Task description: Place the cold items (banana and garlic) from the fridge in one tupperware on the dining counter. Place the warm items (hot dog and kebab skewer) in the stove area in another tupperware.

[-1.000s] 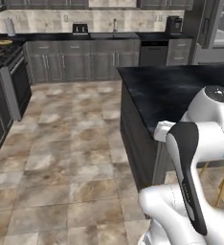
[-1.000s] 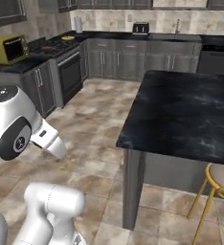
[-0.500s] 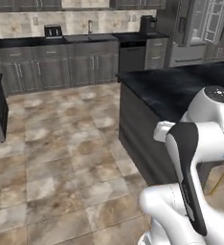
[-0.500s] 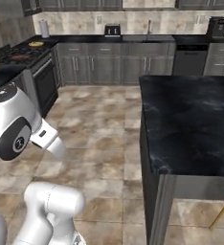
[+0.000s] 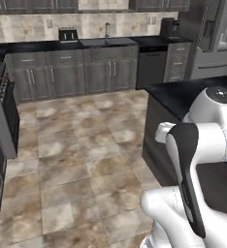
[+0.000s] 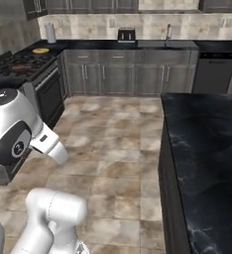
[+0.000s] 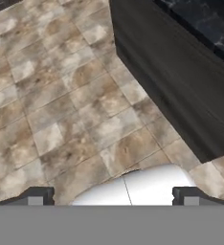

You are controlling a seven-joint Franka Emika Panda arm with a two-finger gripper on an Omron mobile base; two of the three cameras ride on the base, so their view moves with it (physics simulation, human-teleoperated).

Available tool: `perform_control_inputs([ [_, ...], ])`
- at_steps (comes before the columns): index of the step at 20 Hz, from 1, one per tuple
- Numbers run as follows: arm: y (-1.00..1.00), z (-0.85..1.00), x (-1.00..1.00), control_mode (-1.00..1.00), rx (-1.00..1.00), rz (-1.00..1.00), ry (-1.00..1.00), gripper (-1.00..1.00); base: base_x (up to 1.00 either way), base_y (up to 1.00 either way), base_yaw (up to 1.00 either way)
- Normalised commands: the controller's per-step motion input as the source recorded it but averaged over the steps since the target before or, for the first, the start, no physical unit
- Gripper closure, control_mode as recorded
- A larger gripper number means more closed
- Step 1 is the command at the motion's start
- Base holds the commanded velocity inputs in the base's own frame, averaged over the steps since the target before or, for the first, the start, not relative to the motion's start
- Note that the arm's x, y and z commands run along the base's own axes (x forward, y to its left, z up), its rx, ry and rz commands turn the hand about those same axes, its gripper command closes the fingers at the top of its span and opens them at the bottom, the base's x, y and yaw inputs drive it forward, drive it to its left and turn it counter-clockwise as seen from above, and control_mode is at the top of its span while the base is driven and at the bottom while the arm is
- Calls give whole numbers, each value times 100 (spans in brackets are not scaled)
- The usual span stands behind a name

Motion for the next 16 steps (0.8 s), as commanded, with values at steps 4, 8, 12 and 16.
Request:
perform_control_inputs([
  [4, 0, 0, 0, 100, 0, 0, 0, -100, 100, 10, 25],
  [8, 0, 0, 0, 100, 0, 0, 0, -100, 100, 0, 20],
  [12, 0, 0, 0, 100, 0, 0, 0, -100, 100, -1, 28],
  [16, 0, 0, 0, 100, 0, 0, 0, -100, 100, 0, 30],
])
